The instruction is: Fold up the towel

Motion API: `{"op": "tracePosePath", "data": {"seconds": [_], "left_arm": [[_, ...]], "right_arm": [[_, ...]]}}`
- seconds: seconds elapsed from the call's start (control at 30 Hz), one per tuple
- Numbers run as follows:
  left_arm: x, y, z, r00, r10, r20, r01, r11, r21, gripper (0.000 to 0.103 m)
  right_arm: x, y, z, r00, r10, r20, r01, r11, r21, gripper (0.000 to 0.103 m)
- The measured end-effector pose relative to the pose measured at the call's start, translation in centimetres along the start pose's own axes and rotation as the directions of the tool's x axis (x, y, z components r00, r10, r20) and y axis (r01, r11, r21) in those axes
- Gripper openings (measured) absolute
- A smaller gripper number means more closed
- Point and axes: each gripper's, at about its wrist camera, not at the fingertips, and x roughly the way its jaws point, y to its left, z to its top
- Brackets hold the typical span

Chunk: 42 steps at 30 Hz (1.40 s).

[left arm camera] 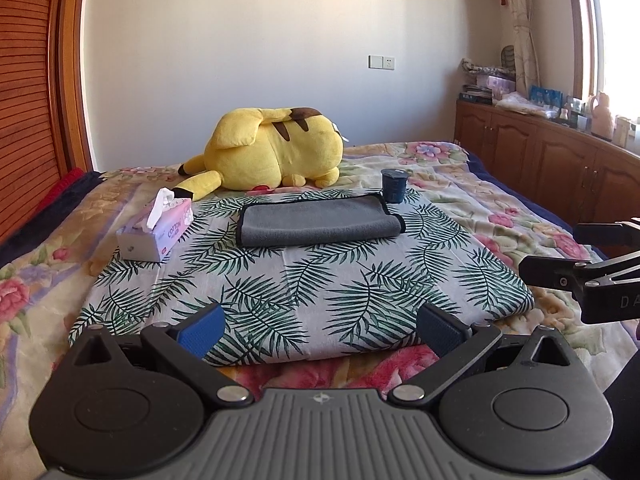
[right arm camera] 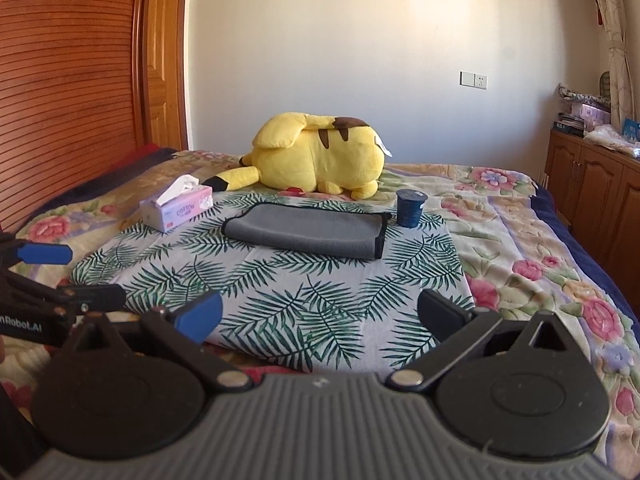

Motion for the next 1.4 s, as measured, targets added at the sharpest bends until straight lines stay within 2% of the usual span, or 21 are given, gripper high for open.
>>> {"op": "tracePosePath", "data": {"seconds": [0.37,0.63,1.4], "left_arm": [[0.2,0.3,-0.8,1.000,0.012,0.026,-0.011,1.000,-0.023,0.087],[0.0,0.2,-0.9,0.999,0.019,0.049,-0.019,1.000,-0.002,0.087],[-1.6,0.6,-0.7,0.986,0.053,0.157,-0.052,0.999,-0.013,0.087]], "right_arm": [[0.3,-0.2,-0.8,1.000,-0.014,0.006,0.014,1.000,0.001,0.103],[0.3,-0.4,-0.9,1.000,-0.023,0.019,0.023,1.000,0.011,0.103],[-1.2,-1.2,-0.9,0.989,-0.071,0.128,0.063,0.996,0.063,0.103]]}}
